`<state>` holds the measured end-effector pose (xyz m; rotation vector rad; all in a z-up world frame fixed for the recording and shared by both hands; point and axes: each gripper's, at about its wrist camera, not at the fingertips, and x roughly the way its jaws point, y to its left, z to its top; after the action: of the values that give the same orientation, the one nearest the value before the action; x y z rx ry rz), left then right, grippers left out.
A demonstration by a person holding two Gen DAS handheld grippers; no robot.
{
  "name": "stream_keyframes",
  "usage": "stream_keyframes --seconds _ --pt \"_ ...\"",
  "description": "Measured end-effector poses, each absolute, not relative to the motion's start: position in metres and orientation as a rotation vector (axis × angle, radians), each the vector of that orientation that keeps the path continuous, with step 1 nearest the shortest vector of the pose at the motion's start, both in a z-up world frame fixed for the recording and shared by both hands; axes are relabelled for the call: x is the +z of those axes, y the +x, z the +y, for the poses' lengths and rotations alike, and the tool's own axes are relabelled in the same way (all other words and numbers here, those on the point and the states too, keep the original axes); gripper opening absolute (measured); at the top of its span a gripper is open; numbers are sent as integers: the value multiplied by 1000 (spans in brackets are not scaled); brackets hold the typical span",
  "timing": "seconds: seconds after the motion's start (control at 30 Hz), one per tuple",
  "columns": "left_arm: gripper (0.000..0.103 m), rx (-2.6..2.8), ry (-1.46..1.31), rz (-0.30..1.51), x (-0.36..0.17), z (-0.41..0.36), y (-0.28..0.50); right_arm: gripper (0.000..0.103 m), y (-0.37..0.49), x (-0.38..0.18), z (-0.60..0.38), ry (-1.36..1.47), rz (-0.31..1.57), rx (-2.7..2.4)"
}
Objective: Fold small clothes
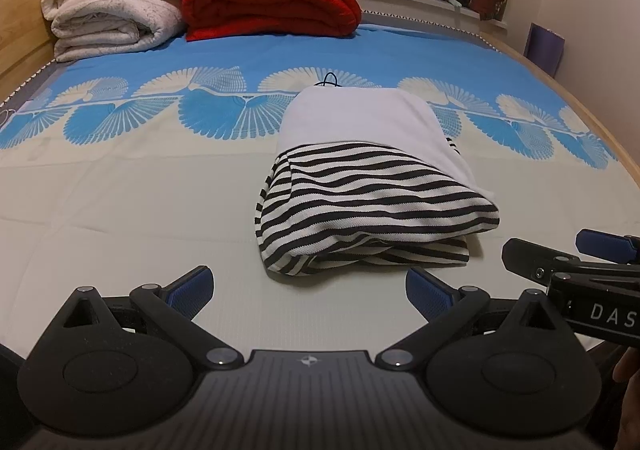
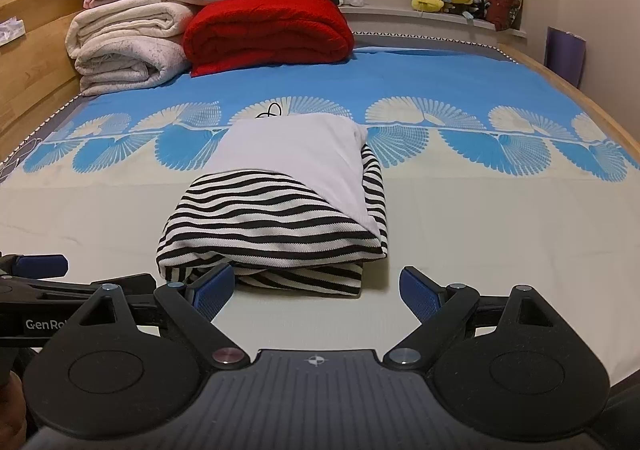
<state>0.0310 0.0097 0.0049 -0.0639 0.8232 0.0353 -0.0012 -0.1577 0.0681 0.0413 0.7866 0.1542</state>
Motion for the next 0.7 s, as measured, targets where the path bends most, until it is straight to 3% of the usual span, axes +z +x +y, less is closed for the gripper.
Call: stream_keyframes --seconds 0.7 --pt "102 35 -61 826 3 11 31 90 -2 66 -157 35 784 153"
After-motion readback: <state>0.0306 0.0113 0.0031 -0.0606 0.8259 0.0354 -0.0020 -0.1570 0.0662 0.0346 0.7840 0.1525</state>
